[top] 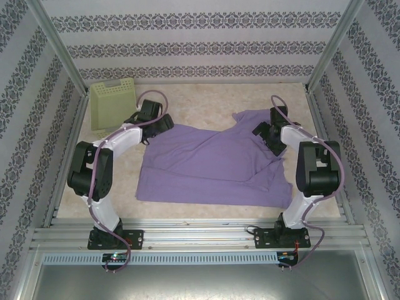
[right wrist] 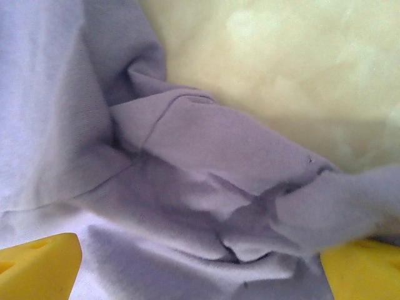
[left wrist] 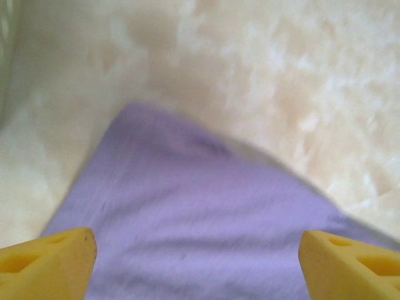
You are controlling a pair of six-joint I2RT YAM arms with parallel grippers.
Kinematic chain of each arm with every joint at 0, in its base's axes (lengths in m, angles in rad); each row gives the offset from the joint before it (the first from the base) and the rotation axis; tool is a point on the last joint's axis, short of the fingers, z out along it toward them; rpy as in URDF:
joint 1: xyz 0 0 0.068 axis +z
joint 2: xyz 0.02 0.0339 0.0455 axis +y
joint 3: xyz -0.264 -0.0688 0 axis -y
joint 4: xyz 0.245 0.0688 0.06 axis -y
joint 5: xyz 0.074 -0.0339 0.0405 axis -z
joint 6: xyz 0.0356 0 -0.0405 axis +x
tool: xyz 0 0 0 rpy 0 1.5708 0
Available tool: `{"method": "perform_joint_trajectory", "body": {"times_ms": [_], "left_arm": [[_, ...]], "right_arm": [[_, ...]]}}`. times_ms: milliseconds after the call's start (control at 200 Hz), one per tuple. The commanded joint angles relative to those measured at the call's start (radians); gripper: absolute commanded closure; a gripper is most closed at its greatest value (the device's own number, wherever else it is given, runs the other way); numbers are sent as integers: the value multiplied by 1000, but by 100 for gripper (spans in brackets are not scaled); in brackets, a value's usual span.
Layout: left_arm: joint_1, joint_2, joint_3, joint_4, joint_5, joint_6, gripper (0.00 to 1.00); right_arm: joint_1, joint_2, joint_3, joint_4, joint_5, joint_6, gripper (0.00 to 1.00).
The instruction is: Fold the inside-out t-shirt
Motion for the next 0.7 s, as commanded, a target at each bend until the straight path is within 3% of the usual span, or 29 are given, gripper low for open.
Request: {"method": "perform_joint_trajectory", "body": {"times_ms": [0, 465, 694], "left_arm": [[-5, 91, 118, -125, -93, 60, 16], [-7, 363, 408, -262, -215, 117, 22], [-5, 447, 480, -292, -231, 136, 28]], "right_arm": [[50, -83, 27, -58, 51, -77, 2], [121, -308, -61, -88, 46, -150, 2], [115, -309, 0, -136, 64, -201, 2]]}}
